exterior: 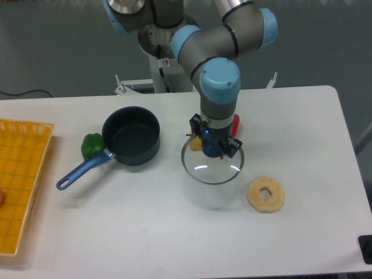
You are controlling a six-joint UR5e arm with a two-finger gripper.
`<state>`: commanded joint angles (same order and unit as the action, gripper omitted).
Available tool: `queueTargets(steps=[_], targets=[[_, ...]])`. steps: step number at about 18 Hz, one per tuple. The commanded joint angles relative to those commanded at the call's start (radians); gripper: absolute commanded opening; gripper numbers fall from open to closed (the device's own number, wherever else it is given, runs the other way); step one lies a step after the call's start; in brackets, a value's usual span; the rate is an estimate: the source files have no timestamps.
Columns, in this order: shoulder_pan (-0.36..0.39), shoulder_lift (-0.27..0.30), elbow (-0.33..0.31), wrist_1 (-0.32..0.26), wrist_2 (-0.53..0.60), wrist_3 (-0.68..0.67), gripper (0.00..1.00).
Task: Place the lid on the table
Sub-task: 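Lower the held clear glass lid straight down until it rests on the table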
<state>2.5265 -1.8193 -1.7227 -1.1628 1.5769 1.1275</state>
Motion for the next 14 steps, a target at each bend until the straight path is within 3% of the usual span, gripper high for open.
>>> queueTargets(steps=[10,14], targets=[[-0.014,-0.018,0.008,0.002,0.002,-0.037,0.51],[-0.026,-0.038,0.008,0.031,0.002,-0.089,0.51]])
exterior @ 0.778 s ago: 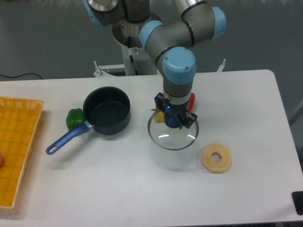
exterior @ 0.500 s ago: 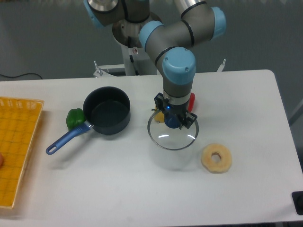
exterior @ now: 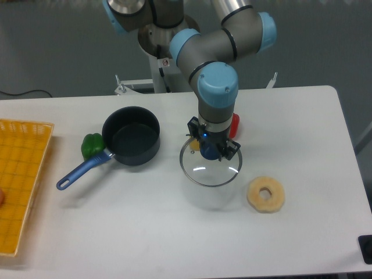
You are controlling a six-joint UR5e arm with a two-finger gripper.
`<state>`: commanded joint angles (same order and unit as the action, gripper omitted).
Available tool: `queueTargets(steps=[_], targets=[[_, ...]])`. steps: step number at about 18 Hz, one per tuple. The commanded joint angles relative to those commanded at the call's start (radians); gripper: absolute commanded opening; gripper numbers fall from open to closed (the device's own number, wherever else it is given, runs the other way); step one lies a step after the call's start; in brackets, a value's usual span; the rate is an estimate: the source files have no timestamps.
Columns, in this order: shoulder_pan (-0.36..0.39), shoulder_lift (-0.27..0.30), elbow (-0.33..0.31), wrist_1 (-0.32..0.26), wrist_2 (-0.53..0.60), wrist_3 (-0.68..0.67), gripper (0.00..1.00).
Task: Place the lid on the table
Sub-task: 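Lower the held clear glass lid straight down until it rests on the table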
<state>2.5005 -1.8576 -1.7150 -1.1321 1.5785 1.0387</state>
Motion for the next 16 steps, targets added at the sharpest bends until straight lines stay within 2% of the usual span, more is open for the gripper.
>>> queueTargets(steps=[9,16], targets=[[-0.052,-0.095,0.011,0.092,0.002,-0.112,0.51],[-0.065,-0.138,0.043,0.092,0.000,-0.154,0.51]])
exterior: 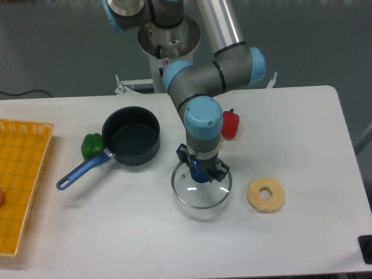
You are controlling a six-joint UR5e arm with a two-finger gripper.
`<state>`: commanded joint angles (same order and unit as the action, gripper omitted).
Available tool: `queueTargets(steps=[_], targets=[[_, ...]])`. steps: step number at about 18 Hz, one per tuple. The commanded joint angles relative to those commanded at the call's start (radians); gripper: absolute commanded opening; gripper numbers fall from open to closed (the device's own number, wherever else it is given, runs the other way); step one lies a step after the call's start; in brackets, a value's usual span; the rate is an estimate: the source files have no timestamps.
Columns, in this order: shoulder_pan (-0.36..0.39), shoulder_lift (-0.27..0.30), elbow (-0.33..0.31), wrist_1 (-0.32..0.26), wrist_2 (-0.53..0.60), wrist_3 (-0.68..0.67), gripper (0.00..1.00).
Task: Place the lid on the table
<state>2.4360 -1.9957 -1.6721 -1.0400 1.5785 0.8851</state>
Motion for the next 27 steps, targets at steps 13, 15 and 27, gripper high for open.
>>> queueTargets(steps=[13,15,27], targets=[[-0.011,-0.029,0.005,0.000,-0.002,-0.041,0.53],[-0.017,-0.037,0.006,0.000,0.000,-0.041,0.53],[-0.028,-0.060,0.006,0.000,0.002,-0.041,0.55]])
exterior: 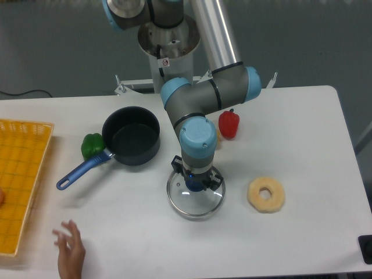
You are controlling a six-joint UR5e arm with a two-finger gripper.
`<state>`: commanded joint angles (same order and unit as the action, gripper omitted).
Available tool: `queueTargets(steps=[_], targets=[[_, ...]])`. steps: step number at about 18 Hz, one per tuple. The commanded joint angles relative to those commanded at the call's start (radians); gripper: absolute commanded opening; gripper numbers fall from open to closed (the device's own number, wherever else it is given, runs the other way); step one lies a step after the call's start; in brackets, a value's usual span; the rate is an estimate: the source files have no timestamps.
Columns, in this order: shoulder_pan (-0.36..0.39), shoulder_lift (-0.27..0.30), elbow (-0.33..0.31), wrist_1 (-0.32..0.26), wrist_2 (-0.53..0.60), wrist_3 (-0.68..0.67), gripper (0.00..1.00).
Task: Place the lid on the table
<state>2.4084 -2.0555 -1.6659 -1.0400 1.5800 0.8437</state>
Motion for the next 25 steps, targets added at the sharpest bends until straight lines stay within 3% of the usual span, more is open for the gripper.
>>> queueTargets(steps=[10,13,20,22,24,25], targets=[[-0.005,-0.014,0.000,0.002,0.005,-0.008,0.57],[-0.005,-0.014,0.000,0.003,0.005,-0.005,0.67],[-0.005,-0.018,0.002,0.005,0.006,-0.003,0.73],[-0.005,-0.018,0.003,0.005,0.006,0.000,0.82],[-0.005,-0.017,0.015,0.003,0.006,0.002,1.00],[-0.005,-0.014,0.024,0.002,0.006,0.000,1.00]])
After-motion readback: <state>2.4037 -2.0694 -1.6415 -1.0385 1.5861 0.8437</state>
